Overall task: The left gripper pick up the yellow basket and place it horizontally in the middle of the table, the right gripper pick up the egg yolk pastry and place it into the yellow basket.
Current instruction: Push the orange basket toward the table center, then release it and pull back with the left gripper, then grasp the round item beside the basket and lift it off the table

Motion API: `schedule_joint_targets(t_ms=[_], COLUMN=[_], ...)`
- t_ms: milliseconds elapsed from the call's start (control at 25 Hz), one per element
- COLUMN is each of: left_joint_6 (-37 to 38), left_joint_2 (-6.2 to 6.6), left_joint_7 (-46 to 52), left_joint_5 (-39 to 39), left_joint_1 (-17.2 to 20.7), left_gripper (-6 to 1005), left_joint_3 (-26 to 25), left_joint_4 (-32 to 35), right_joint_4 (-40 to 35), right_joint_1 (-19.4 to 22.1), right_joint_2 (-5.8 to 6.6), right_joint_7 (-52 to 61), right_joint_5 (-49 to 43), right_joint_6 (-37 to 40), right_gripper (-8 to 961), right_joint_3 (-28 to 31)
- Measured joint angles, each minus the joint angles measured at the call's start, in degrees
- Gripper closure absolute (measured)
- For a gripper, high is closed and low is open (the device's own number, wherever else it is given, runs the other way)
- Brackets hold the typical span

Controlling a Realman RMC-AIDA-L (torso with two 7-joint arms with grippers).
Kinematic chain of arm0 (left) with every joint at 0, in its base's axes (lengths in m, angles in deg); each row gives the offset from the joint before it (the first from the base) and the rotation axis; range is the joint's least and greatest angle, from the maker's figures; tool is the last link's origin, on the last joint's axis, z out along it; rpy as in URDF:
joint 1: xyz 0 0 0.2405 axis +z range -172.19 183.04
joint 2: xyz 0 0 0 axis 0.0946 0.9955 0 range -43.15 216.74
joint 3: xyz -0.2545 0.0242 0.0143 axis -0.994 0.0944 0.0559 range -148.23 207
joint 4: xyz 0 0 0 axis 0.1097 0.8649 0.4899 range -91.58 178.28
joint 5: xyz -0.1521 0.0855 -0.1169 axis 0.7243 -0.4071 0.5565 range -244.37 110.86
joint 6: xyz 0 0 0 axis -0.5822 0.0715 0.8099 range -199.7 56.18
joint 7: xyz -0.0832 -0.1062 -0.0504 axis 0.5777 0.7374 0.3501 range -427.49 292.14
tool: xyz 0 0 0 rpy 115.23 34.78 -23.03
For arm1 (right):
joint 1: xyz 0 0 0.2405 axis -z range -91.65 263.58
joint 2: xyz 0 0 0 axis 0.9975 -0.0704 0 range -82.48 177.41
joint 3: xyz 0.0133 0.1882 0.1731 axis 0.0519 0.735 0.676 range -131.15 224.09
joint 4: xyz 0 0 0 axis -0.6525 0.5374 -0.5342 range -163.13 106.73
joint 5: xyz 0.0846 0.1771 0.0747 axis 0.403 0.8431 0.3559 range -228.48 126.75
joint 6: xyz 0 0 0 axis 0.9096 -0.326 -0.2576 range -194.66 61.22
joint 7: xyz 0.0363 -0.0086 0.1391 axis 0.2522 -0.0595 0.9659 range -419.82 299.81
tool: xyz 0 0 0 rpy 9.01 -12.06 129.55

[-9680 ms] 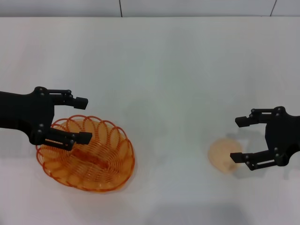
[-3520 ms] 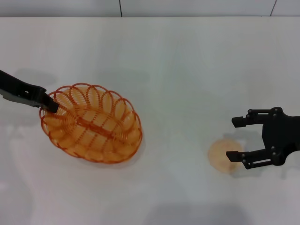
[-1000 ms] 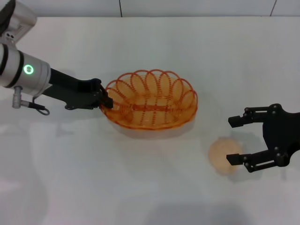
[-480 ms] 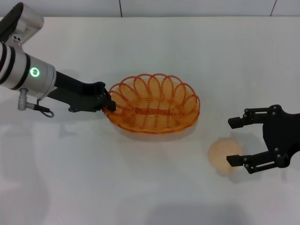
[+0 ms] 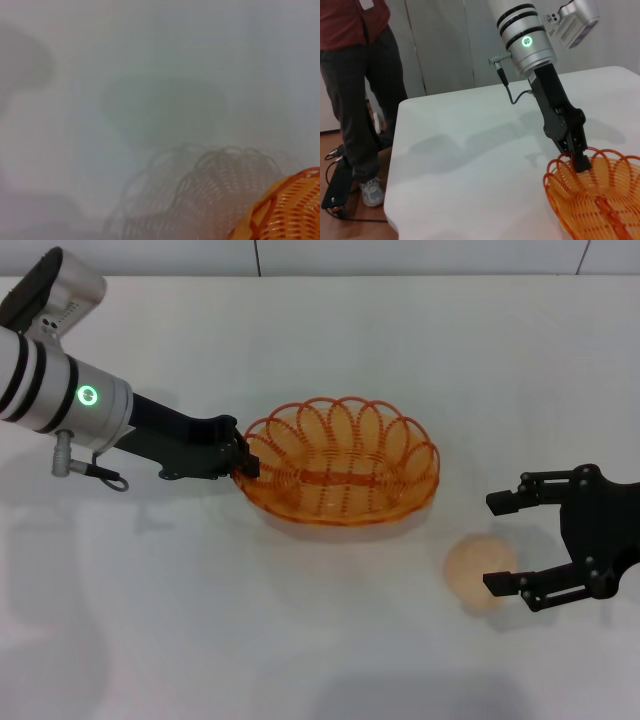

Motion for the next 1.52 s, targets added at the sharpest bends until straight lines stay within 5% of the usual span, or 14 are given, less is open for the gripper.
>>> schedule_joint_targets(t_ms=[960,1520], left_joint_6=[1.2,5.5], left_joint_2=[0.37,2.15], left_joint_7=[-1.6,-6.8], left_joint_5=[3.2,11.5], left_joint_1=[0.3,3.8], left_gripper=[837,267], left_joint_3=[-0.2,-0.6], left_joint_4=[-0.2,5.7], right_joint_4=[0.0,0.8], right_joint_1=[0.1,0.2], right_joint_2=[0.0,0.0], right_joint_7=[-0.1,0.0], right_joint_5=[0.0,-0.1], right_joint_6=[0.5,0.2], right_gripper=[127,127], right_joint_3=[0.1,1.0])
